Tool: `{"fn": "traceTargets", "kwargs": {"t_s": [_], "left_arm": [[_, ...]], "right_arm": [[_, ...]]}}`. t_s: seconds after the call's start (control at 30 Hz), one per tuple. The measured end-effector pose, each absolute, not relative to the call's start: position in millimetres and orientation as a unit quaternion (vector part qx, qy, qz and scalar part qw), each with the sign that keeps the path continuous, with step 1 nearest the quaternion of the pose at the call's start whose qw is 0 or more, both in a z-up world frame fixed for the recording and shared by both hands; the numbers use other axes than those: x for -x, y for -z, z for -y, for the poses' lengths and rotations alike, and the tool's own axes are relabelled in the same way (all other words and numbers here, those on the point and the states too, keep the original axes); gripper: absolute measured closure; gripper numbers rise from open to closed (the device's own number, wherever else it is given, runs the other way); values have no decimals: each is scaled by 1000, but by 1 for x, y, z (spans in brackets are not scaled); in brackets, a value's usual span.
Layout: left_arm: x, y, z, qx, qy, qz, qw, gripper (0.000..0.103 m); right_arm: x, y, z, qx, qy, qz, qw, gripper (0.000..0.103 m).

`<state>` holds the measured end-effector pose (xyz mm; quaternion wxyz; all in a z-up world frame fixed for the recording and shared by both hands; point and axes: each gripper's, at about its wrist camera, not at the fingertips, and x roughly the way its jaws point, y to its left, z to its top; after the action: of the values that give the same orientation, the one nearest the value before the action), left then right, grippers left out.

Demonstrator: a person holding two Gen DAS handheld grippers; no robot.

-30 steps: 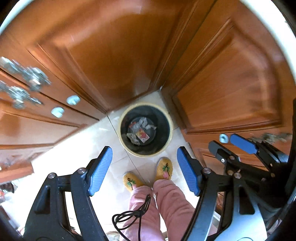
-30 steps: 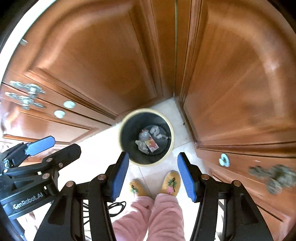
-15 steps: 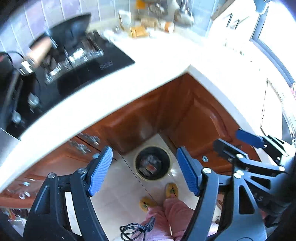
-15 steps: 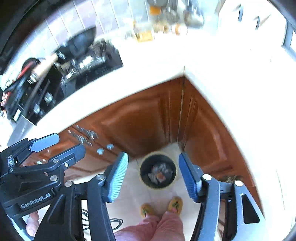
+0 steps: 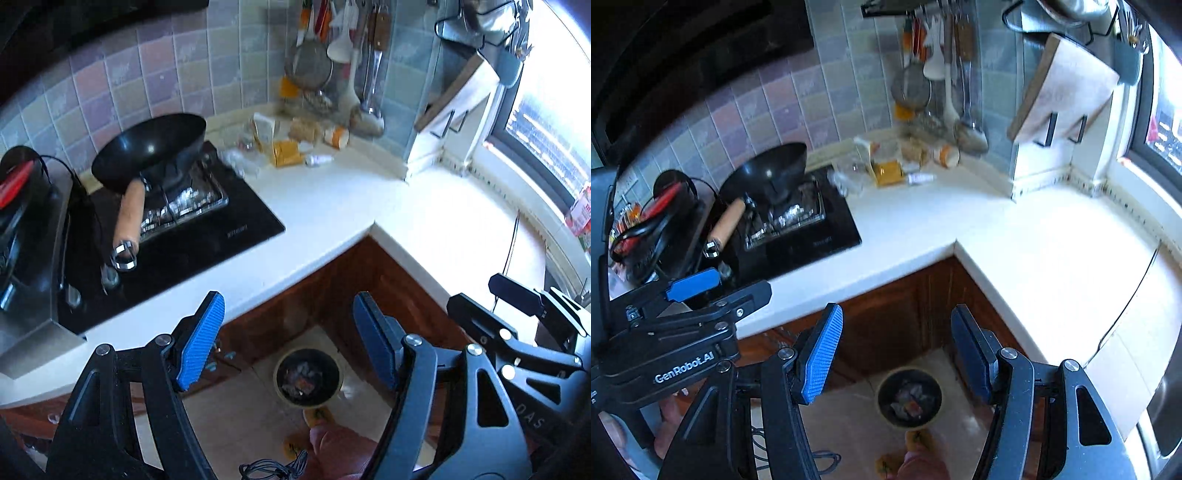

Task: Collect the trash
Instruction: 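Raise both open tools back toward the remaining trash on the counter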

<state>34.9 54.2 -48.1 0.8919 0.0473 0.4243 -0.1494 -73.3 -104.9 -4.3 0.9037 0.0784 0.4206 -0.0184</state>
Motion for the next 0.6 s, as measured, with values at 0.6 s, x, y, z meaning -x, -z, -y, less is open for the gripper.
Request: {"fn": "traceTargets", "kwargs": {"t_s": [0.6], "left_arm": [[-115,44,-15,-62,131,-415,898,30]], "right_arm": [[-16,-6,151,-79,11,-393,916,37]]}}
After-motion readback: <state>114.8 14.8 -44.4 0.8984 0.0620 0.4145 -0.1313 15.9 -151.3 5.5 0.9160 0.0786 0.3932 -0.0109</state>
